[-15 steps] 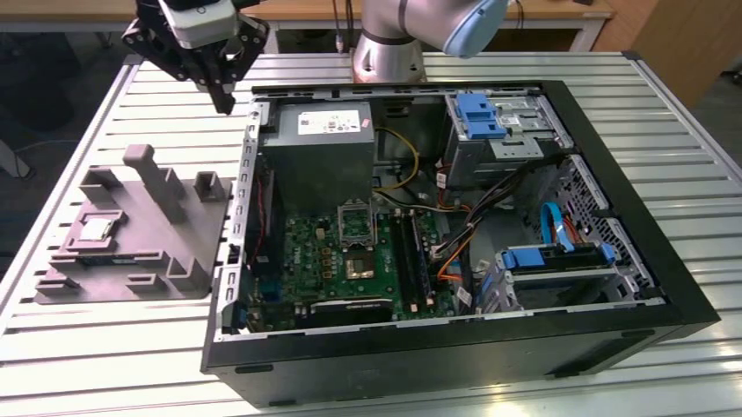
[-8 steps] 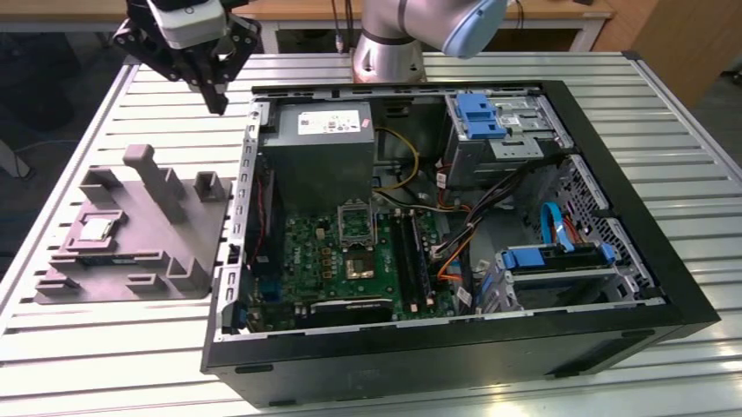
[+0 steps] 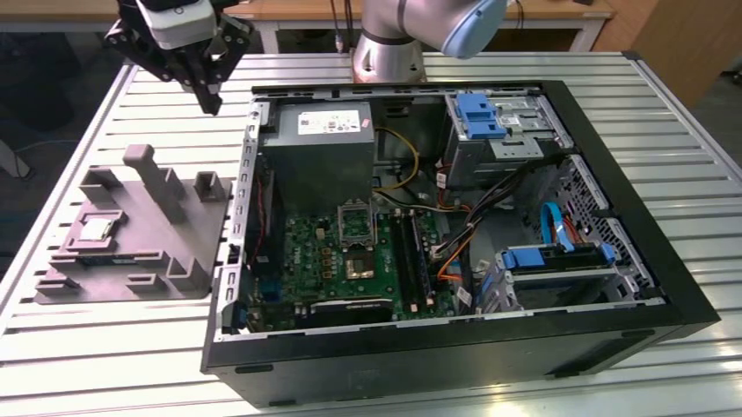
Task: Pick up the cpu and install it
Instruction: 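Reach for the cpu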
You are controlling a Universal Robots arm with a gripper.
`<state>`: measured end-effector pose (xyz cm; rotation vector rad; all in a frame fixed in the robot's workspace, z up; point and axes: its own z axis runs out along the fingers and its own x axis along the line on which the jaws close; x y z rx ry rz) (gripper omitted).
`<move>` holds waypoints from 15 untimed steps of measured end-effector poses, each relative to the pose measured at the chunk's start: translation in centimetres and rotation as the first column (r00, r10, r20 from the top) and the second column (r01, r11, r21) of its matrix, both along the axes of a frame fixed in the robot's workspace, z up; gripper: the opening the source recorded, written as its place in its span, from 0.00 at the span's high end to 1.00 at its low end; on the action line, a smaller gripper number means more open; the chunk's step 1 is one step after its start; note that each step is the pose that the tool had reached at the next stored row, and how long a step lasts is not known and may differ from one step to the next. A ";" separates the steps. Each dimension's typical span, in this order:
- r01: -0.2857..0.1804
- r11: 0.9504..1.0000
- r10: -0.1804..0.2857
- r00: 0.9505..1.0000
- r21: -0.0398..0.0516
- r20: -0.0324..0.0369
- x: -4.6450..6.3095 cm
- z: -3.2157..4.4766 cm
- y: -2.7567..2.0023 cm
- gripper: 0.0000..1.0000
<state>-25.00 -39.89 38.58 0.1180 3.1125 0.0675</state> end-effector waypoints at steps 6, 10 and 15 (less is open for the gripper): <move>0.000 1.000 0.000 1.000 0.000 0.000 -0.7 -0.02 0.00 0.89; 0.000 1.000 0.000 1.000 0.000 0.000 -1.3 -0.03 0.00 0.89; 0.000 1.000 0.000 1.000 0.000 0.000 -1.9 -0.04 0.00 0.89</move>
